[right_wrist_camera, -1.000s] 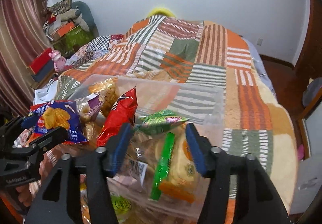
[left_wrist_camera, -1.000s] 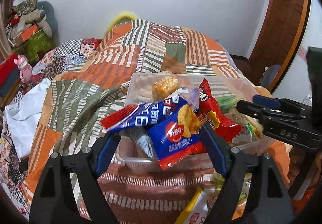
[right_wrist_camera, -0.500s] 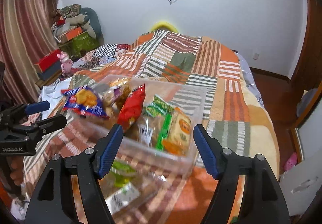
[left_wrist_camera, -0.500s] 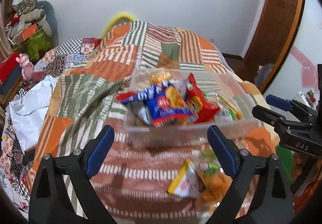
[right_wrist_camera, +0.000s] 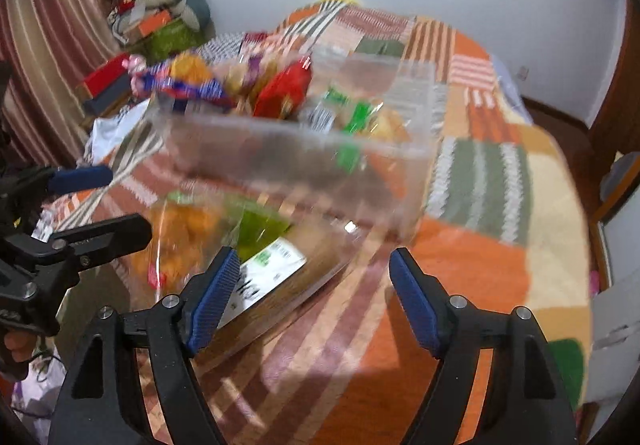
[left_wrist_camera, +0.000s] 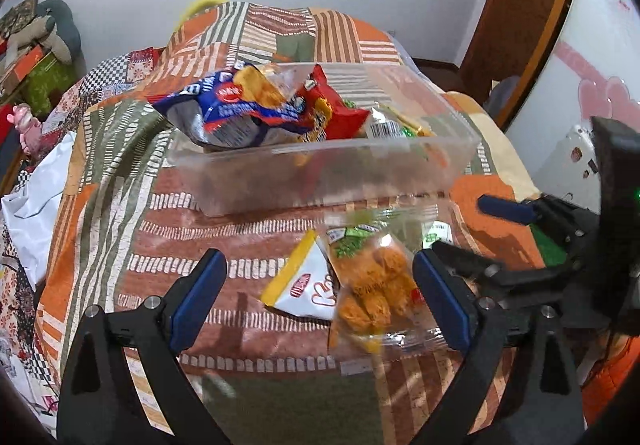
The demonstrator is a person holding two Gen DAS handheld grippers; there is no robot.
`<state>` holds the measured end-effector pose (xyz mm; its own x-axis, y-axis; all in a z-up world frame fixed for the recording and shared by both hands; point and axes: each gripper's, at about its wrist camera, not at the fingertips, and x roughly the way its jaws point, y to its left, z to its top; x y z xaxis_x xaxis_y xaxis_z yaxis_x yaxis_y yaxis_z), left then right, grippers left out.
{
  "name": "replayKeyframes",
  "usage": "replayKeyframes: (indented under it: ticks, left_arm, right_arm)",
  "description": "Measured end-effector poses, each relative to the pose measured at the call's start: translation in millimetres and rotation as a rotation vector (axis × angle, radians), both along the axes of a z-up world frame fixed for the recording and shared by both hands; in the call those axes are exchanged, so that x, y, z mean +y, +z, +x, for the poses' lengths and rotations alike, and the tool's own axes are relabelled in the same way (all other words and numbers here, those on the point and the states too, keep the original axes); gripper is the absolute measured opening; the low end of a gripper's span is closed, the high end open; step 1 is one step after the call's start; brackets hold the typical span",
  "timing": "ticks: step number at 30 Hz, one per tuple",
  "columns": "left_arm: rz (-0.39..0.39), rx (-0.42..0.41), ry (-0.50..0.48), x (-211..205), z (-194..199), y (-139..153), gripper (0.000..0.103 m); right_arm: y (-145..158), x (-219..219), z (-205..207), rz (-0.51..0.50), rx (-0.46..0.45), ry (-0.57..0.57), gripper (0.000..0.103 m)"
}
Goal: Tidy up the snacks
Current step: 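Grasp the orange puff bag with the left tool while the right grasps the cracker roll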
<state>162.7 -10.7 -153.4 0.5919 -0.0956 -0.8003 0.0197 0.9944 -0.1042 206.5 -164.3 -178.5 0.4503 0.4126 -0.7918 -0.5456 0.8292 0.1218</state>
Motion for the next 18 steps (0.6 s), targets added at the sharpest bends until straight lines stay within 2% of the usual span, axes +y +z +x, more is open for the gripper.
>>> replayKeyframes:
  ticks: [7, 14, 16, 18]
  left_arm:
    - [-0.012, 0.015, -0.013, -3, 5, -9, 0.095]
    - [-0.040, 0.025, -0.019, -5, 10, -26, 0.094]
    - [-0.053, 0.020, -0.021, -4, 9, -29, 0.088]
    - [-0.068, 0.023, -0.039, -5, 9, -32, 0.074]
  right_arm:
    - [-9, 15, -6, 0.014, 0.030, 0.042, 0.074]
    - [-9, -15, -12, 0.017, 0.032, -0.004, 0.073]
    - [-8, -24, -13, -0.004, 0.020, -0.017, 0.068]
    - [-6, -28, -14, 0.001, 0.028, -0.019, 0.059]
